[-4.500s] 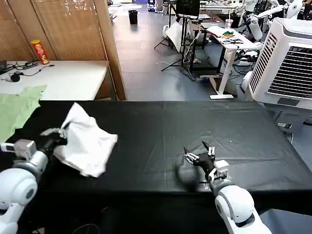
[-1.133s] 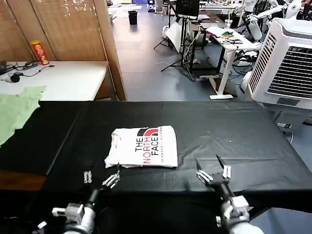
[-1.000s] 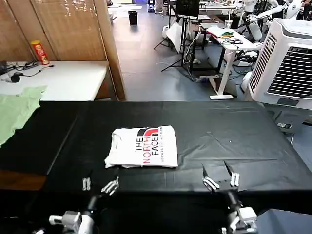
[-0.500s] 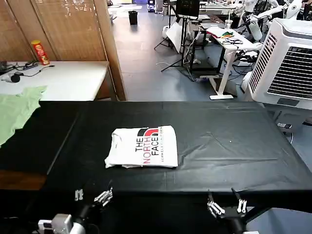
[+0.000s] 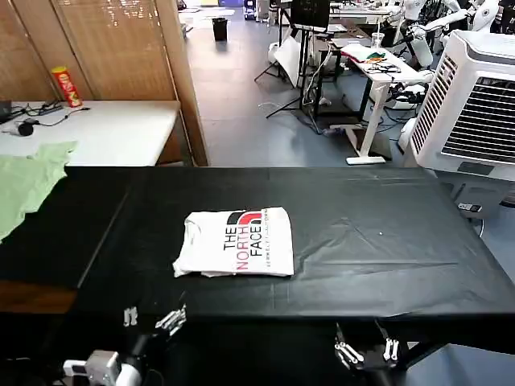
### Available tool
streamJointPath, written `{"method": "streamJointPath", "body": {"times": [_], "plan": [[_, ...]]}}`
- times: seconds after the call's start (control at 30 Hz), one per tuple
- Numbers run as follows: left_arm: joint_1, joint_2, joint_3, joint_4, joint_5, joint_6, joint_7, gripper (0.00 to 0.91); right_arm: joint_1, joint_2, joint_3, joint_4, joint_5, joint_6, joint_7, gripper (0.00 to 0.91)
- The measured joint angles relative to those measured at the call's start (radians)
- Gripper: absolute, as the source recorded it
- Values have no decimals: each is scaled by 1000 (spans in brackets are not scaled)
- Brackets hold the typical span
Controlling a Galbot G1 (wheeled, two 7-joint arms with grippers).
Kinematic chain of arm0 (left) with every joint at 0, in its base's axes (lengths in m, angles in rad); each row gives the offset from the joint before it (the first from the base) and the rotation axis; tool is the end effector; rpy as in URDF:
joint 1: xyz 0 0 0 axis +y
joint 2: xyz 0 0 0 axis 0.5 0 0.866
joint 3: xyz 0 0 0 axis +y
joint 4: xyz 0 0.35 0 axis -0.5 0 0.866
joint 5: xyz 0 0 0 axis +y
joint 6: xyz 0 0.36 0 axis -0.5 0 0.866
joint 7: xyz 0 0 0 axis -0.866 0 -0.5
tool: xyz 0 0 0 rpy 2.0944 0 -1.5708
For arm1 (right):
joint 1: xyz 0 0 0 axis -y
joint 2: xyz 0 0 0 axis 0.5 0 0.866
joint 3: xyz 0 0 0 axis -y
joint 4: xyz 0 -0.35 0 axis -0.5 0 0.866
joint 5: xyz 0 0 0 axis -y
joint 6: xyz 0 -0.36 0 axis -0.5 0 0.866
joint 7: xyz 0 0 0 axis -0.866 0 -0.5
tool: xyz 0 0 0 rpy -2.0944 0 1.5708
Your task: Fold and organize the clothes.
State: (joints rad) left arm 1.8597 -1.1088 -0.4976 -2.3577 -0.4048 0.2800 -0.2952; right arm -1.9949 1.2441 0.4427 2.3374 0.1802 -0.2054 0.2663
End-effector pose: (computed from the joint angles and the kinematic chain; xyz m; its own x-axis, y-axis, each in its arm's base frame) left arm 0.1108 0.0365 -0.2450 -0.9276 0.0526 0.3698 0.0549 0.9985 -0.0041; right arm 0.0682 -0.0123 -0.2692 -0.9141 -0.0083 0.4053 -0.0329 0.9980 -0.0538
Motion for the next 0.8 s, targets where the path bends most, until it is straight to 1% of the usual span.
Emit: {"method": "streamJointPath", "body": {"times": [0.27, 0.57, 0.8], "plan": [[4, 1, 1, 1, -2, 5, 6, 878, 7, -1, 0, 1, 0, -2, -1, 878], [22, 0, -1, -16, -37, 54, -3, 878, 5, -1, -9, 16, -3, -19, -1, 878], [23, -1, -5, -22, -40, 66, -4, 878, 1, -2, -11, 17, -3, -35, 0, 878]]}}
